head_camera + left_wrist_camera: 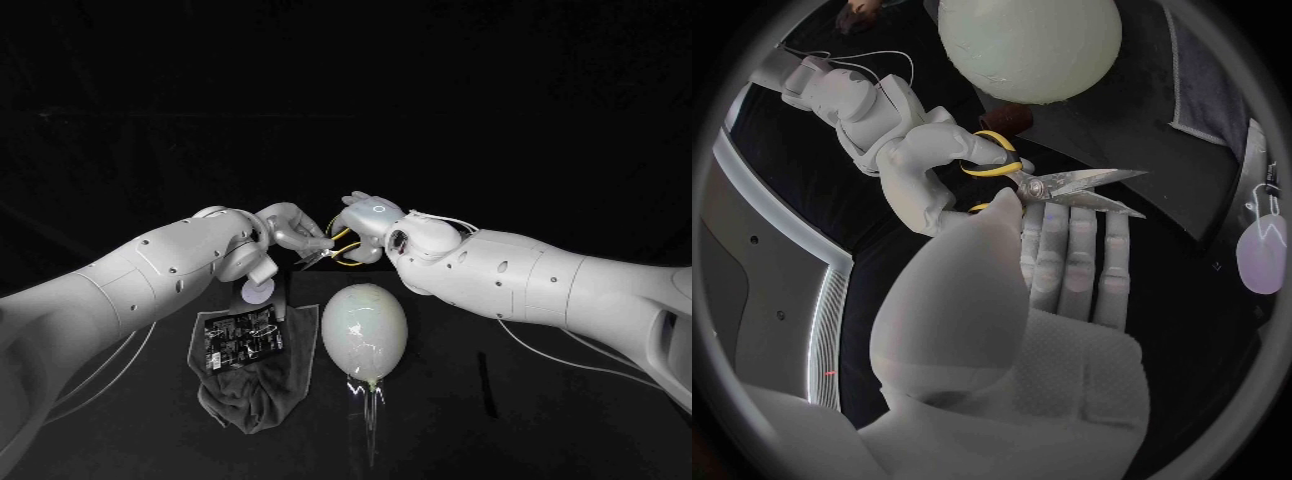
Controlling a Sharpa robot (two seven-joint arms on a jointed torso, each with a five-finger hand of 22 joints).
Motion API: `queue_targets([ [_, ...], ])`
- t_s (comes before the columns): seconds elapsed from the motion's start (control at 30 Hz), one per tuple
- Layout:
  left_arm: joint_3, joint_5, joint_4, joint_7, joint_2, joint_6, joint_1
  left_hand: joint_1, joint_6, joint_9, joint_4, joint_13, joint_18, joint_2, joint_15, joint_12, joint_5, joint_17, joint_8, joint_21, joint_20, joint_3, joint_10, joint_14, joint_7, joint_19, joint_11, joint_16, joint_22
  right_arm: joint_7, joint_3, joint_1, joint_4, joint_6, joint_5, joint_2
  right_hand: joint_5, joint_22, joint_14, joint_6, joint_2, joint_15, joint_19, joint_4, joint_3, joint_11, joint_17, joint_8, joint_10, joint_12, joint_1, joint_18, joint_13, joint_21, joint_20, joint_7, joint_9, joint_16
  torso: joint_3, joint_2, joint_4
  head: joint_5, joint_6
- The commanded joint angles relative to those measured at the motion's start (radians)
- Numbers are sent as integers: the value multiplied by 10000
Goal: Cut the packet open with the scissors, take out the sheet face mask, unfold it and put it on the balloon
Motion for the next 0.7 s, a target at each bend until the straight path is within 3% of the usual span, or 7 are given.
queue_targets([
  [0.03, -50, -287, -86, -760, 2, -308, -53, 15, -72, 15, -1464, 23, 126, 107, 19, 34, 33, 16, 40, 68, -23, 2537, 300, 69, -31, -80, -203, -33, 19, 495, 66, 116, 99, -49, -403, 96, -37, -32, 15, 143, 61, -160, -72, -38, 207, -91, -7, 43, 195, 63, 107, -157, -2, -32, 8, -71, -70, -33, 0, 3, 1, 18, -2],
  [0.3, -57, -288, -109, -992, 26, -274, -42, -65, -78, 66, -1535, 36, 127, 97, 13, 39, 33, 43, 47, 134, -16, 2619, 317, 83, -34, -101, -207, -35, 63, 299, 63, 175, 75, 680, -979, 222, -43, -95, -170, 223, 111, -293, -99, -79, 536, -194, -85, 3, 362, 2, 152, -162, -22, -30, 13, -198, -218, -94, 1, 12, 2, 27, 5],
  [0.4, -58, -288, -116, -1070, 34, -250, -37, -102, -81, 89, -1564, 42, 129, 95, 10, 43, 33, 56, 49, 167, -13, 2653, 327, 93, -35, -103, -210, -34, 83, 169, 59, 200, 39, 965, -1235, 284, -42, -122, -189, -7, -160, -457, -112, -131, 476, -297, -97, -132, 215, -64, 74, -160, -45, -32, 11, -299, -327, -98, -1, 12, 5, 25, -7],
  [0.57, -60, -286, -118, -1204, 56, -202, -30, -141, -85, 116, -1603, 51, 133, 93, 4, 48, 33, 72, 53, 206, -11, 2696, 340, 105, -39, -105, -214, -33, 107, -15, 52, 226, -8, 1182, -1559, 366, -23, -190, -490, -233, -451, -308, -145, -86, -273, -213, -213, -172, -911, -99, 39, -166, -82, -36, 18, -402, -505, -153, -1, 5, 10, 16, -9],
  [0.6, -60, -285, -118, -1227, 61, -194, -29, -141, -85, 116, -1603, 51, 133, 93, 4, 48, 33, 72, 53, 206, -11, 2696, 340, 105, -39, -105, -214, -33, 107, -44, 50, 231, -17, 1215, -1605, 384, -40, -225, -793, -364, -321, 43, -162, 339, -2563, 810, -324, -140, -2614, 148, 627, -165, -109, -38, -2, -907, -618, -168, 2, 6, 11, 23, -8],
  [0.63, -61, -285, -117, -1249, 67, -185, -28, -161, -86, 132, -1627, 56, 134, 89, 1, 51, 33, 81, 55, 227, -9, 2719, 346, 111, -40, -108, -216, -33, 120, -64, 49, 234, -21, 1251, -1634, 399, -38, -267, -890, -449, -559, 141, -167, 1871, -3116, 785, -374, -124, -2886, -94, 1573, -162, -127, -35, -16, -833, -824, -176, 2, 6, 11, 23, -8],
  [0.7, -61, -285, -115, -1296, 77, -182, -26, -178, -87, 143, -1643, 60, 135, 87, -1, 52, 33, 87, 56, 243, -7, 2736, 350, 115, -40, -109, -217, -33, 130, -93, 47, 238, -32, 1330, -1678, 431, 134, -306, -961, -613, -821, 200, -176, 2347, -3356, 557, -409, -159, -3151, -165, 1977, -163, -153, -37, 14, -855, -963, -186, 4, 3, 7, 24, -12],
])
